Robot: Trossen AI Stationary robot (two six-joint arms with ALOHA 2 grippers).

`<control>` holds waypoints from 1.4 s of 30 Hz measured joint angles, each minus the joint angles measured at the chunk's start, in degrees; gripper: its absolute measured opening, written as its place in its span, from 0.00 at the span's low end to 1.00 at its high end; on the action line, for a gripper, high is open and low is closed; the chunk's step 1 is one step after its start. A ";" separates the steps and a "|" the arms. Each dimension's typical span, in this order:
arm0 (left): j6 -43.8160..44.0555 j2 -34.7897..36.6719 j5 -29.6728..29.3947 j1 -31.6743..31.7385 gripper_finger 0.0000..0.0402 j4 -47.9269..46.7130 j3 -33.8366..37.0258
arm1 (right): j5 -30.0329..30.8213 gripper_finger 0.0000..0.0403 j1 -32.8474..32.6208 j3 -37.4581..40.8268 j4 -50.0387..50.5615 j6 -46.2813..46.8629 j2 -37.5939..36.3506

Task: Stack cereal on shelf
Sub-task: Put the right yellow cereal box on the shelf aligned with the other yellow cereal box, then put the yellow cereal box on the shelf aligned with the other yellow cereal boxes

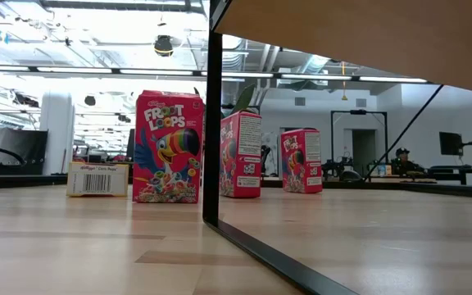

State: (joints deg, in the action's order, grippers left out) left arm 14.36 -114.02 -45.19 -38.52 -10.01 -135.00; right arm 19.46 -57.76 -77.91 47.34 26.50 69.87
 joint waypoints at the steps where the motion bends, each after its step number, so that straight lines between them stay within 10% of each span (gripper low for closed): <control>1: 0.60 0.00 0.01 0.00 0.63 -0.58 0.00 | 0.03 0.29 0.24 0.00 1.62 1.31 0.01; 28: 3.88 0.13 2.80 -0.06 0.63 -12.53 0.00 | -0.21 0.24 4.36 -6.96 16.82 9.22 2.10; 42: 23.62 4.77 1.52 2.79 0.65 -55.75 0.00 | 1.12 0.25 2.28 -16.96 20.83 11.06 2.05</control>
State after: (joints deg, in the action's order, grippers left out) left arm 37.98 -109.25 -43.67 -35.73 -65.76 -135.00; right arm 20.58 -55.48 -94.87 68.17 37.56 71.92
